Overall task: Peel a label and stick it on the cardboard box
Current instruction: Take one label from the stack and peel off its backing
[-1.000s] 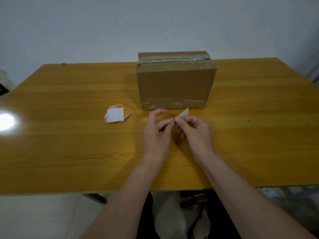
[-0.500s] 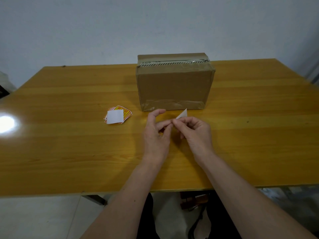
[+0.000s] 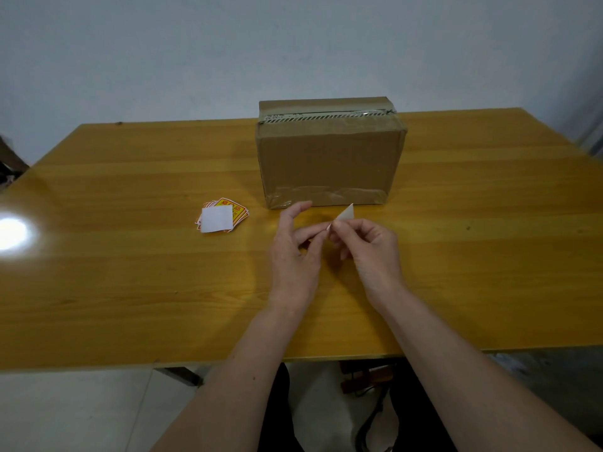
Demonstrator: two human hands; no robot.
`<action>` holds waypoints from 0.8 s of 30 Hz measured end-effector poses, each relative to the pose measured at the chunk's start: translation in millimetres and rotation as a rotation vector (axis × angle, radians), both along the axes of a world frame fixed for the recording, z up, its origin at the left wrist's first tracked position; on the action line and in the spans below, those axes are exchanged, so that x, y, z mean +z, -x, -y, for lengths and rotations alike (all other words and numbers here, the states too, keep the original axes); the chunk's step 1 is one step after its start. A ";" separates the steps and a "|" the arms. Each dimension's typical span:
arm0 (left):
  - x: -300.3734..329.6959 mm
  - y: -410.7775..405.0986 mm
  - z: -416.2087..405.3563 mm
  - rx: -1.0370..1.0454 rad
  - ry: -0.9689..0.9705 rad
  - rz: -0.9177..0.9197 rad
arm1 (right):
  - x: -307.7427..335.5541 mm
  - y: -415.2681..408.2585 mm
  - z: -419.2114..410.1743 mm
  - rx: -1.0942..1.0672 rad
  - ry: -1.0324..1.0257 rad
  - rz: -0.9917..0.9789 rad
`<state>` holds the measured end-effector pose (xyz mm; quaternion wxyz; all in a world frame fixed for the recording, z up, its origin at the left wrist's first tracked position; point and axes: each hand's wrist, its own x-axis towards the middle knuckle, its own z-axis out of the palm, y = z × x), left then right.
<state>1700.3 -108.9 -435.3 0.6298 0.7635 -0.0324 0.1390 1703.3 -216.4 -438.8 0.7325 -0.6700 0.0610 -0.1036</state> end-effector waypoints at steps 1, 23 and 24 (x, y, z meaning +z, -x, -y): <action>0.3 0.3 0.2 -0.001 -0.004 0.006 | 0.5 0.2 -0.1 0.000 0.000 -0.003; -5.0 -3.0 1.2 -0.013 -0.010 0.007 | -2.9 -1.5 0.4 -0.024 0.008 -0.008; -5.6 -3.0 1.1 -0.015 -0.015 0.008 | -2.9 -1.5 0.0 -0.023 0.003 -0.012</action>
